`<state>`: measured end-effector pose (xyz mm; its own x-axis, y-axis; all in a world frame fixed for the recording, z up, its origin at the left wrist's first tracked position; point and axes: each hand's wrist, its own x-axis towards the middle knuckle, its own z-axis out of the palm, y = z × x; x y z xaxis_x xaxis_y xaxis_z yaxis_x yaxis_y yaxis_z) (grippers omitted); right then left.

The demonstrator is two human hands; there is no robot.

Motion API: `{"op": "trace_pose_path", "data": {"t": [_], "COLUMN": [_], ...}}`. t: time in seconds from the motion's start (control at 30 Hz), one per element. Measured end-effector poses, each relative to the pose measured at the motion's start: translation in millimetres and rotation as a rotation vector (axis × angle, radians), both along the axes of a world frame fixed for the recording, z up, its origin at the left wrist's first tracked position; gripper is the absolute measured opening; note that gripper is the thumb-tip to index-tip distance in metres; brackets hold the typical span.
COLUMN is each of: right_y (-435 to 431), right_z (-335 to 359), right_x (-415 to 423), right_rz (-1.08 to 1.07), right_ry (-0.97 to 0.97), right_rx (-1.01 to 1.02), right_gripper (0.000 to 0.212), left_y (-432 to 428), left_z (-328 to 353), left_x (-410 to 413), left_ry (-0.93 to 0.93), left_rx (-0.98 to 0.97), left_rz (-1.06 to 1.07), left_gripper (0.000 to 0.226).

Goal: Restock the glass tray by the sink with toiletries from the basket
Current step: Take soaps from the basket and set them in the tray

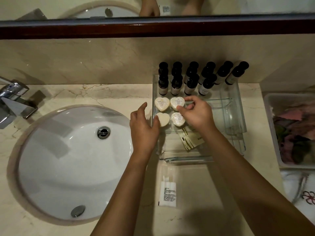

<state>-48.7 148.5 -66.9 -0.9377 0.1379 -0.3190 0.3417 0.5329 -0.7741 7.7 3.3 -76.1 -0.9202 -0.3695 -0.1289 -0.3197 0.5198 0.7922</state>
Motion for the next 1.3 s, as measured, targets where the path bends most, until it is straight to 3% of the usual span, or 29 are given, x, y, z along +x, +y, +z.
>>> {"op": "trace_pose_path", "data": {"t": [0.43,0.6,0.73,0.87,1.0,1.13,1.2,1.3], "right_y": [4.1,37.6,75.5,101.3,111.1,108.9,101.0,82.0], "right_z": [11.1,18.3,12.0,3.2,-0.9,-8.2,-14.7,-21.0], "right_x": [7.8,63.1,138.5,191.9,192.4,169.0,163.4,170.6], "right_rz": [0.036,-0.163,-0.297,-0.296,-0.284,-0.343,-0.325,-0.265], "right_ry": [0.02,0.123,0.117,-0.042,-0.138,-0.212,-0.286,-0.476], "right_rx": [0.005,0.042,0.114,0.158,0.147,0.102,0.034,-0.214], "right_gripper": [0.047,0.019,0.012,0.007,0.033,0.012,0.011,0.014], "left_y": [5.5,0.4,-2.1,6.5,14.3,18.6,24.1,37.1], "left_z": [8.7,3.3,-5.3,-10.2,-11.8,-8.9,-8.7,-7.5], "left_x": [7.9,52.1,109.0,145.2,144.3,128.8,129.2,139.8], "left_ry": [-0.04,-0.054,-0.213,-0.318,-0.393,-0.546,-0.627,-0.687], "left_rx": [0.087,0.109,0.112,0.091,0.026,-0.029,-0.109,-0.273], "left_rz": [-0.011,0.014,0.047,0.01,-0.105,-0.157,-0.17,-0.201], "left_gripper": [0.046,0.044,0.044,0.034,0.033,0.04,0.044,0.031]}}
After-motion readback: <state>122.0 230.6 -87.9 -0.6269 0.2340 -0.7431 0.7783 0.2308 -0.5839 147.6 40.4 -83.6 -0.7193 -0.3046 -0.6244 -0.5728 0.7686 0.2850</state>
